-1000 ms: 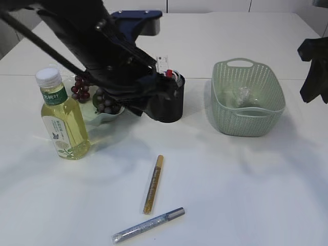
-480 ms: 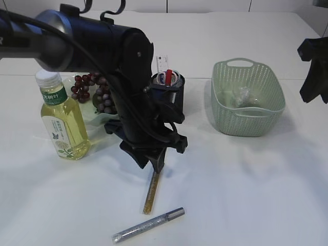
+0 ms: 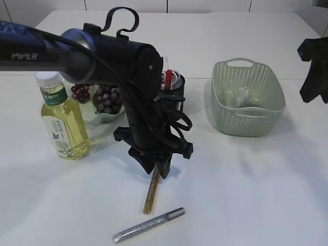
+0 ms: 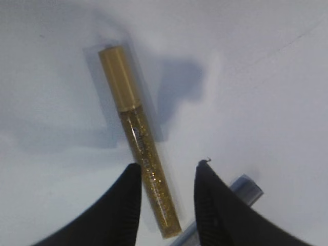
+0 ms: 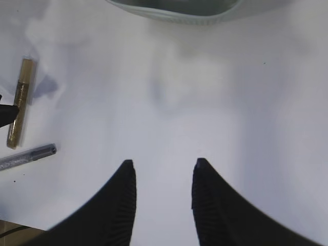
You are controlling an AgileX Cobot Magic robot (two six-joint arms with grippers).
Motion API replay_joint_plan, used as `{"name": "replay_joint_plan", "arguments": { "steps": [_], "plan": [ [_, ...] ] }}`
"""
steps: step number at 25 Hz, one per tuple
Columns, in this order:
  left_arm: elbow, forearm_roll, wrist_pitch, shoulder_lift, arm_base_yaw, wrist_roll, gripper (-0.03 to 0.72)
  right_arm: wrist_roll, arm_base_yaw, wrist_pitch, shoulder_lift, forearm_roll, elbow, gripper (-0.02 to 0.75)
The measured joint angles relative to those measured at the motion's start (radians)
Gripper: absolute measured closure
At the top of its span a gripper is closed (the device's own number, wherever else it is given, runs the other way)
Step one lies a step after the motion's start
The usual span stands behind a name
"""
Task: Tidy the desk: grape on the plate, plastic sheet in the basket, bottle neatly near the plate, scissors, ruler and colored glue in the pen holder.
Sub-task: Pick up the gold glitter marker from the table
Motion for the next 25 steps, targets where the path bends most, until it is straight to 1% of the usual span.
{"name": "replay_joint_plan", "arguments": {
  "steps": [13, 25],
  "plan": [
    [-0.004, 0.02, 0.01, 0.027, 0.002, -0.109, 0.428, 0.0, 0.0, 0.0, 0.0, 0.0, 0.0, 0.433],
    [-0.005, 0.007, 0.01, 0.059, 0.003, -0.124, 0.428, 0.0, 0.0, 0.0, 0.0, 0.0, 0.0, 0.433]
  ]
}}
